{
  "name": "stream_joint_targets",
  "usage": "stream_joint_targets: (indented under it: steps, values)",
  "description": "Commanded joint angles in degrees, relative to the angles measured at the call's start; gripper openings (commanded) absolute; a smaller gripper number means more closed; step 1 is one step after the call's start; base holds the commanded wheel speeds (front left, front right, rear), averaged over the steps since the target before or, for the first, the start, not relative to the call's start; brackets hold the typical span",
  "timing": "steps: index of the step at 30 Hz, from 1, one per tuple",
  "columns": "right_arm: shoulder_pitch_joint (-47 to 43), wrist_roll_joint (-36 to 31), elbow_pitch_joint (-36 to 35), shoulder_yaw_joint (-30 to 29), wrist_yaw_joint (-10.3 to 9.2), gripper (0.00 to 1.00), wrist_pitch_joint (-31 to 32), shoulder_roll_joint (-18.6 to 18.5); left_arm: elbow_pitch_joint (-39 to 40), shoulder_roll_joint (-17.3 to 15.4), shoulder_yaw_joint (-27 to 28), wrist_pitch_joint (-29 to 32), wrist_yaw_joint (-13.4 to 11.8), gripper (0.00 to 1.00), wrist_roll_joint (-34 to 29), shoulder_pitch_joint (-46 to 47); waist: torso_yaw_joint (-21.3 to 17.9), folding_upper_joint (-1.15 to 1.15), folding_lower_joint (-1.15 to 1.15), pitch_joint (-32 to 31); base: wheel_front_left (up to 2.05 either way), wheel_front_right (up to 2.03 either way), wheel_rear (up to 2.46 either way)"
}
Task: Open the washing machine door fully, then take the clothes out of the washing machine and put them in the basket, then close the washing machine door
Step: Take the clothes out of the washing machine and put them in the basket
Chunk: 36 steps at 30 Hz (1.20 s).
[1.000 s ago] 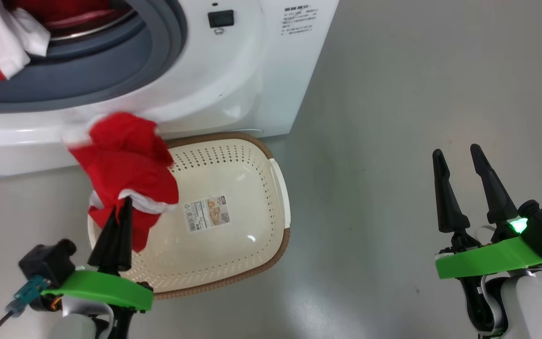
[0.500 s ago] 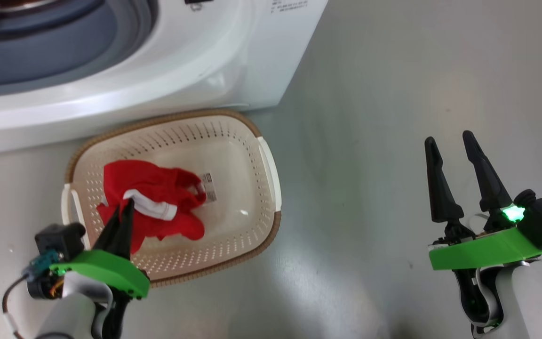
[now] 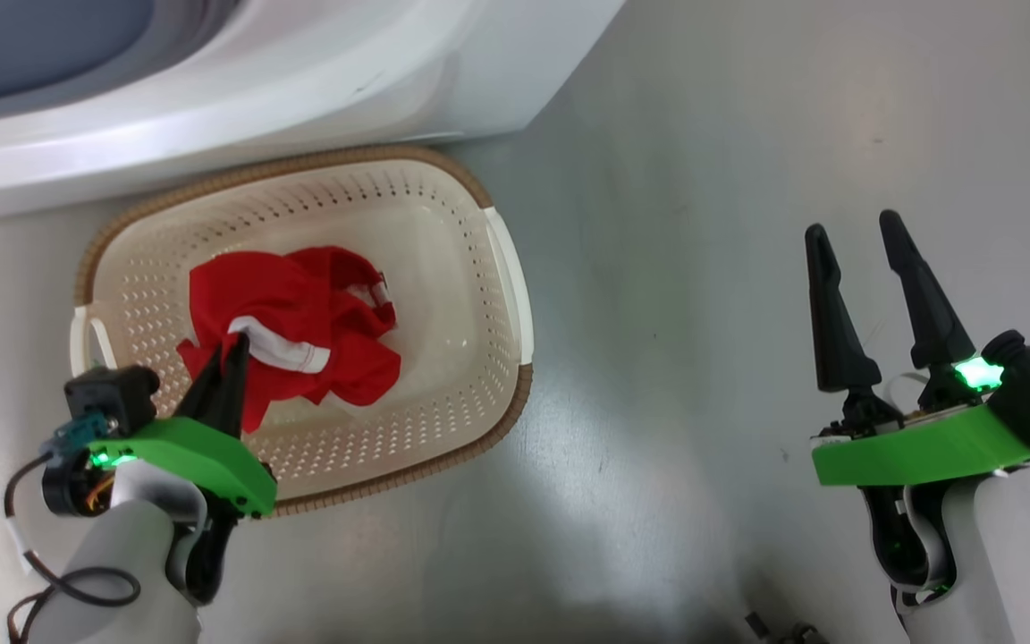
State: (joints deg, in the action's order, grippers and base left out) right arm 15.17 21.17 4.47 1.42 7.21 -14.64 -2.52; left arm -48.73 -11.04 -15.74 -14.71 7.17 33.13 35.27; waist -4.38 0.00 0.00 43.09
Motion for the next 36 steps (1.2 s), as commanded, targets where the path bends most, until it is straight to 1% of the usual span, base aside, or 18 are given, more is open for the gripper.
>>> stream_joint_targets:
  steps: [1, 3, 5, 6, 7, 9, 10, 11, 12, 18, 25, 31, 36]
  values:
    - [-0.17, -0.06, -1.59, 1.24, 0.28, 1.0, -0.36, -0.36, -0.06, -2.13, 0.89, -0.29, 0.32, 0.0, 0.53, -0.13, 0.14, 0.0, 0.0, 1.19, 0.0, 0.0, 0.0]
    - [-0.03, -0.15, -1.67, 1.19, 0.28, 1.0, -0.36, -0.36, -0.64, -2.29, 0.49, -0.29, 0.32, 0.0, 0.82, 0.52, 0.17, 0.0, 0.0, 1.52, 0.0, 0.0, 0.0]
    - [0.13, -0.21, -1.69, 1.16, 0.28, 1.0, -0.36, -0.36, -1.12, -2.45, 0.16, -0.29, 0.32, 0.04, 1.02, 1.03, 0.18, 0.0, 0.0, 1.7, 0.0, 0.0, 0.0]
    - [0.19, -0.23, -1.66, 1.15, 0.28, 1.0, -0.36, -0.36, -1.33, -2.54, 0.01, -0.29, 0.32, 0.07, 1.11, 1.21, 0.17, 0.0, 0.0, 1.71, 0.0, 0.0, 0.0]
    - [0.26, -0.29, -1.62, 1.14, 0.28, 1.0, -0.36, -0.36, -1.51, -2.6, -0.12, -0.29, 0.32, 0.16, 1.2, 1.35, 0.17, 0.0, 0.0, 1.68, 0.0, 0.0, 0.0]
    - [0.36, -0.37, -1.53, 1.1, 0.28, 1.0, -0.36, -0.36, -1.75, -2.66, -0.31, -0.29, 0.32, 0.42, 1.39, 1.51, 0.23, 0.0, 0.0, 1.48, 0.0, 0.0, 0.0]
    - [0.39, -0.41, -1.47, 1.09, 0.28, 1.0, -0.36, -0.36, -1.76, -2.66, -0.32, -0.29, 0.32, 0.57, 1.47, 1.54, 0.29, 0.0, 0.0, 1.33, 0.0, 0.0, 0.0]
    - [0.42, -0.44, -1.4, 1.06, 0.28, 1.0, -0.36, -0.36, -1.72, -2.65, -0.19, -0.29, 0.32, 0.98, 1.55, 1.52, 0.37, 0.0, 0.0, 1.14, 0.0, 0.0, 0.0]
    - [0.44, -0.47, -1.32, 1.04, 0.28, 1.0, -0.36, -0.36, -1.69, -2.61, -0.05, -0.29, 0.32, 1.0, 1.61, 1.43, 0.44, 0.0, 0.0, 0.88, 0.0, 0.0, 0.0]
    - [0.2, -0.72, -0.63, 0.97, 0.28, 1.0, -0.36, -0.36, -1.77, -2.0, 0.91, -0.29, 0.32, 1.0, 1.85, -0.05, 0.93, 0.0, 0.0, -1.71, 0.0, 0.0, 0.0]
    - [-0.14, -0.81, 0.07, 1.07, 0.28, 1.0, -0.36, -0.36, -0.11, -1.33, 2.96, -0.29, 0.32, 1.0, 1.9, -2.13, 1.33, 0.0, 0.0, -4.99, 0.0, 0.0, 0.0]
    - [-0.96, -0.99, 1.05, 1.2, 0.28, 1.0, -0.36, -0.36, 3.1, -0.57, 6.17, -0.29, 0.32, 1.0, 0.91, -4.92, 1.81, 0.0, 0.0, -9.1, 0.0, 0.0, 0.0]
    - [-2.21, -1.31, 1.93, 1.02, 0.28, 1.0, -0.36, -0.36, 7.92, 0.4, 9.96, -0.29, 0.32, 1.0, -1.38, -8.39, 2.39, 0.0, 0.0, -13.65, 0.0, 0.0, 0.0]
